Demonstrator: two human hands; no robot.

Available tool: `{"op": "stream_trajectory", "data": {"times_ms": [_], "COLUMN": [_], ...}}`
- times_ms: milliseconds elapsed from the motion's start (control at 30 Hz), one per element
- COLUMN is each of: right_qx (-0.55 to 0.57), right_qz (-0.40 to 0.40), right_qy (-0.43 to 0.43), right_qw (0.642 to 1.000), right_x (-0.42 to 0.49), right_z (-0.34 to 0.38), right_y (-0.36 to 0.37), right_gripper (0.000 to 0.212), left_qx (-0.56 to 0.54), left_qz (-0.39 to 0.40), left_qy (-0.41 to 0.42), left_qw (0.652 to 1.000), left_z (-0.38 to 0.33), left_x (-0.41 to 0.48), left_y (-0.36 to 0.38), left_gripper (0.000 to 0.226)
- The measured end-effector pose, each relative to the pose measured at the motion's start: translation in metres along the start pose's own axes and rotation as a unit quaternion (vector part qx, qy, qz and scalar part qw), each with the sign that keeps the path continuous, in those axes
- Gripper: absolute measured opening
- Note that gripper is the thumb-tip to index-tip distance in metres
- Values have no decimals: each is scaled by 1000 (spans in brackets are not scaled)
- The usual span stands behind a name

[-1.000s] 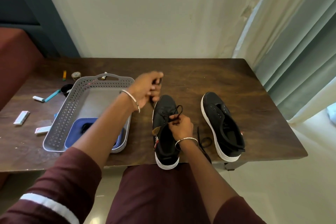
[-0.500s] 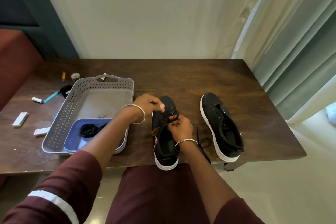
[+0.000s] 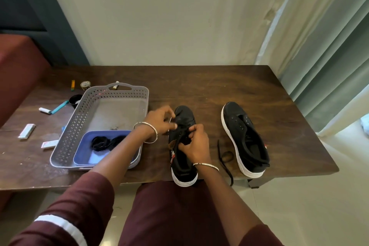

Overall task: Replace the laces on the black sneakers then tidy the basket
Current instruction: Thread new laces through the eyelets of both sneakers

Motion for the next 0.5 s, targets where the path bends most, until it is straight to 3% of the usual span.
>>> {"op": "stream_trajectory", "data": {"times_ms": [133, 267, 333, 400, 500], "right_qx": [-38, -55, -65, -72, -82], "right_qz": [-34, -30, -21, -22, -26], "right_qy": [-56, -63, -57, -52, -44], "right_qw": [997, 996, 996, 996, 995], "right_x": [-8, -14, -15, -14, -14], "right_z": [9, 7, 4, 3, 2], "right_y": [-6, -11, -10, -10, -10], "right_gripper": [51, 38, 36, 35, 35], "left_qx": [173, 187, 122, -12, -130], "left_qz": [32, 13, 13, 19, 17], "left_qy": [61, 47, 37, 21, -6], "left_qw": [983, 981, 992, 1000, 991], "left_z": [-2, 3, 7, 8, 10], "left_x": [-2, 2, 4, 2, -1], "left_y": [20, 19, 19, 24, 31], "left_gripper": [14, 8, 12, 13, 16]}}
Point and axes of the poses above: each hand's wrist, its own x-axis towards the middle knuckle, its own y-axis out of the palm, z = x × y, the point moved 7 cm from there along x, towards the middle knuckle, and after that the axes turned 9 degrees about x, right-handed, at the moved point
